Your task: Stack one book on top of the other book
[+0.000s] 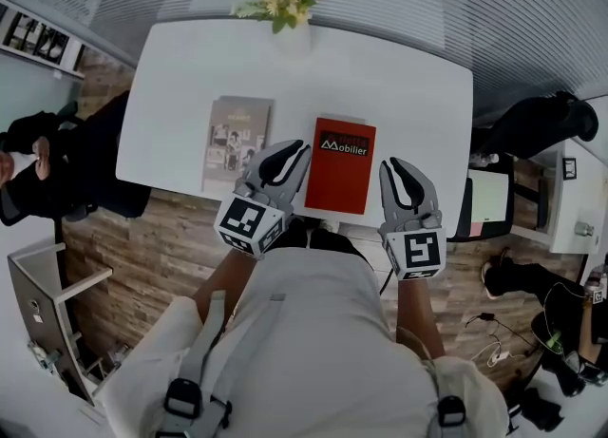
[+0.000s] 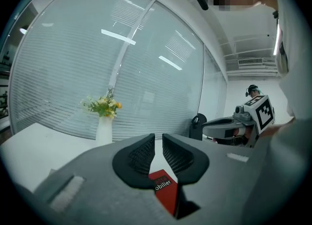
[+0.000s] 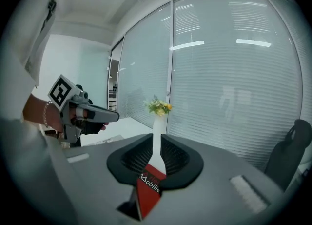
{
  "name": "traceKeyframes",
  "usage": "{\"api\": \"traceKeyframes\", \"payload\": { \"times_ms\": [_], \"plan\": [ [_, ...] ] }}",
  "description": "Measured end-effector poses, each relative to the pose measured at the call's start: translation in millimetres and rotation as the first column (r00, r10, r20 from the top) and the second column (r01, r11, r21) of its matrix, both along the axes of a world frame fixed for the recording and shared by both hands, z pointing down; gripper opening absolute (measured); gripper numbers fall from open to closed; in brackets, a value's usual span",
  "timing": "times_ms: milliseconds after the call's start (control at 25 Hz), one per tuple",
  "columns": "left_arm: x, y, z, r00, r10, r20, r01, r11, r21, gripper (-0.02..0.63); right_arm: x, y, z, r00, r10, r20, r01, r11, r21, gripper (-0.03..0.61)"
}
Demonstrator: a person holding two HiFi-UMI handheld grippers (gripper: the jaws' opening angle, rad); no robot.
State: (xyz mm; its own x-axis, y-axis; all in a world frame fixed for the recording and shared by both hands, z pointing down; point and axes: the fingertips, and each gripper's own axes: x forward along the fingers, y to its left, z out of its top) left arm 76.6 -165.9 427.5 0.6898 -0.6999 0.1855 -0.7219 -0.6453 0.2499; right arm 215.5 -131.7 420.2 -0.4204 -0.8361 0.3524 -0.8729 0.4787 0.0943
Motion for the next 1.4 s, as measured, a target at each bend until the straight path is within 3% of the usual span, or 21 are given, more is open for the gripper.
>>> {"api": "traceKeyframes", "payload": {
  "times_ms": [320, 840, 1400],
  "plan": [
    [3.4, 6.8, 51.1, 0.999, 0.011, 0.033, -0.007, 0.995, -0.099, 0.087, 4.9, 5.1, 50.6, 1.0, 0.007, -0.012, -0.008, 0.996, -0.089, 0.065],
    [5.6, 17.4, 133.8, 0.997, 0.031, 0.076, -0.011, 0.966, -0.258, 0.127, 22.2, 16.4, 142.4, 0.998, 0.062, 0.03, -0.051, 0.959, -0.279, 0.11],
    [12.0, 34.6, 205.1, 0.994, 0.08, 0.081, -0.038, 0.901, -0.432, 0.189, 25.2, 29.3, 203.6, 0.995, 0.083, 0.051, -0.055, 0.913, -0.405, 0.152]
  ]
}}
